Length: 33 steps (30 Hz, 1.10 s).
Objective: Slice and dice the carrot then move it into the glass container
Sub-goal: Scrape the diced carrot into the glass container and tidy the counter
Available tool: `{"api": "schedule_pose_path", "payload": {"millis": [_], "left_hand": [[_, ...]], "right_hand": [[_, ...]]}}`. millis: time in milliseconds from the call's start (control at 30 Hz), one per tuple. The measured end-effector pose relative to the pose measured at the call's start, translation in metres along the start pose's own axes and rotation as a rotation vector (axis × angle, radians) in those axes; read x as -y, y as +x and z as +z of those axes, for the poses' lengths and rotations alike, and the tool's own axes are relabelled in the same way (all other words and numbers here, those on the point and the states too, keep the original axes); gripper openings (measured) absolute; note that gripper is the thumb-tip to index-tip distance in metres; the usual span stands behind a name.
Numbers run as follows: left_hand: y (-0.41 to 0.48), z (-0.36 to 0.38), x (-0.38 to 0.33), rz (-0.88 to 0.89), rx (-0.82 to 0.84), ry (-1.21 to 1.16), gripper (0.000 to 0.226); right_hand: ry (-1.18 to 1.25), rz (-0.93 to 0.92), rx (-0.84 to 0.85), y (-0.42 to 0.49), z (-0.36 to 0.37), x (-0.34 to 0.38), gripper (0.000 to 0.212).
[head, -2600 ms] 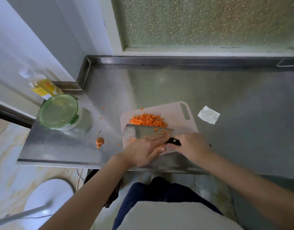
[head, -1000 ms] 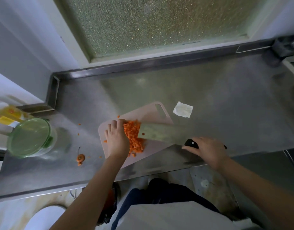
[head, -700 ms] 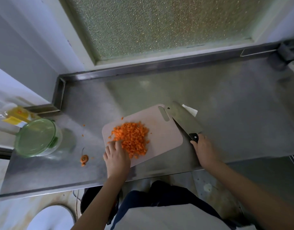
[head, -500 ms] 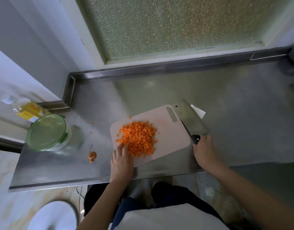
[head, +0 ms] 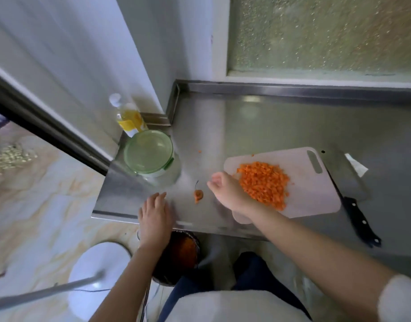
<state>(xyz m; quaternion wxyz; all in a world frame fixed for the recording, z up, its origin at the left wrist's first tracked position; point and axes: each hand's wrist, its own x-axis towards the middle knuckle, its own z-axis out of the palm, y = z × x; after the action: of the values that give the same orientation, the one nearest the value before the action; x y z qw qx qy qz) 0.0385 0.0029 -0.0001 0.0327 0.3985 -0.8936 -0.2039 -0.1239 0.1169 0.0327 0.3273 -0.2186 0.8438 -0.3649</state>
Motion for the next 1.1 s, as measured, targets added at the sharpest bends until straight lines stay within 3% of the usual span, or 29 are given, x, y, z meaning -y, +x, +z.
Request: {"api": "schedule_pose_path", "payload": {"millis": [133,267,367,400,567,700,767,933,1100], "left_hand": [[0.013,-0.004,0.047,0.013,0.039,0.115,0.037],[0.018,-0.005,0.07,0.051,0.141,0.109,0.039],[0.017,-0.005,0.076,0.091,0.187,0.129,0.042],[0.017,-0.006,0.078,0.1,0.205,0.143,0.044],[0.02,-0.015,0.08,0.105,0.227,0.019,0.043],[0.031,-0.03,0.06,-0.338,0.049,-0.812,0.046],[0.043,-0.033,0.047,-0.526,-0.035,-1.073,0.046],[0.049,-0.011,0.034,-0.701,0.026,-1.07,0.042],[0.044,-0.004,0.026,-0.656,-0.034,-0.994,0.044]], "right_hand": [[0.184,0.146,0.074,0.032,0.042,0.057,0.038],[0.34,0.268,0.04,0.064,0.078,0.079,0.043],[0.532,0.397,0.012,0.074,0.087,0.089,0.029],[0.584,0.428,0.002,0.079,0.089,0.089,0.036],[0.752,0.445,-0.054,0.088,0.094,0.089,0.04],[0.736,0.436,0.046,0.072,0.096,0.069,0.025],[0.705,0.435,0.071,0.056,0.094,0.05,0.026],[0.538,0.372,0.046,0.025,0.081,0.011,0.021],[0.433,0.285,0.017,0.019,0.078,0.008,0.026]]}}
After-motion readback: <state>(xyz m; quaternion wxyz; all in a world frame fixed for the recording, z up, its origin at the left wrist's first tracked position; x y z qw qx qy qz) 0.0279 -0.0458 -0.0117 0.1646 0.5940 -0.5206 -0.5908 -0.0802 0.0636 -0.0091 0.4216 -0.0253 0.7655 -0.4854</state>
